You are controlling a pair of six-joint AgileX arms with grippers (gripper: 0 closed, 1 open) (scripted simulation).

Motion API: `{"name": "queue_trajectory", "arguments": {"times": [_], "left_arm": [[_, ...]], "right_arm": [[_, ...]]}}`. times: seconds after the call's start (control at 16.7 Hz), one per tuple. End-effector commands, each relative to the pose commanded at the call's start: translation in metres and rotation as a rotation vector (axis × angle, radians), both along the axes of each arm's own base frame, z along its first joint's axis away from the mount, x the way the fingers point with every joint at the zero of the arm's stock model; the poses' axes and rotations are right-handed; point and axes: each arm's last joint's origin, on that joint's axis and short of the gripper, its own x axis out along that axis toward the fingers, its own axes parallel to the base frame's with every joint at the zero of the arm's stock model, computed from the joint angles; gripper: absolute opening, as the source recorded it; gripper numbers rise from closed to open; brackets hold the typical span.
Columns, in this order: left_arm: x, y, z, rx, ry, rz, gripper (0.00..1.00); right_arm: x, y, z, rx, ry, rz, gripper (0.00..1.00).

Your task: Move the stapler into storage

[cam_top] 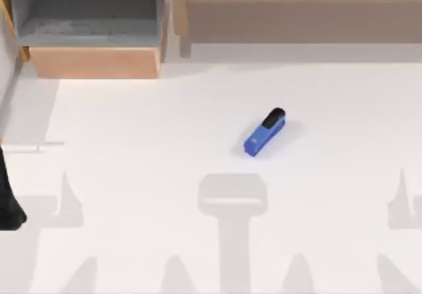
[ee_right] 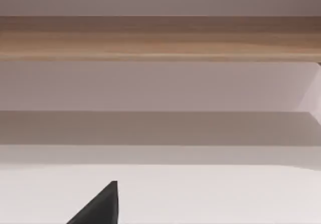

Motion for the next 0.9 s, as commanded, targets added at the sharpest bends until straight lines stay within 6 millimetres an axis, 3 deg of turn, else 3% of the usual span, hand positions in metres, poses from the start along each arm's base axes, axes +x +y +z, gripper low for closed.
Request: {"name": "queue_trajectory", "arguments": {"times": [0.42, 0.66, 0.9], "left_arm": [[0.003, -0.003, 0.013, -0.006, 0.091, -0.029, 1.0], [0.015, -0.01, 0.036, -0.006, 0.279, -0.078, 1.0], [0.044, -0.024, 0.06, 0.027, 0.554, -0.14, 1.0]], "right_arm": [[0.0, 0.0, 0.0, 0.0, 0.0, 0.0, 1.0], [0.0, 0.0, 0.0, 0.0, 0.0, 0.0, 1.0], [0.0, 0.0, 0.0, 0.0, 0.0, 0.0, 1.0]]}}
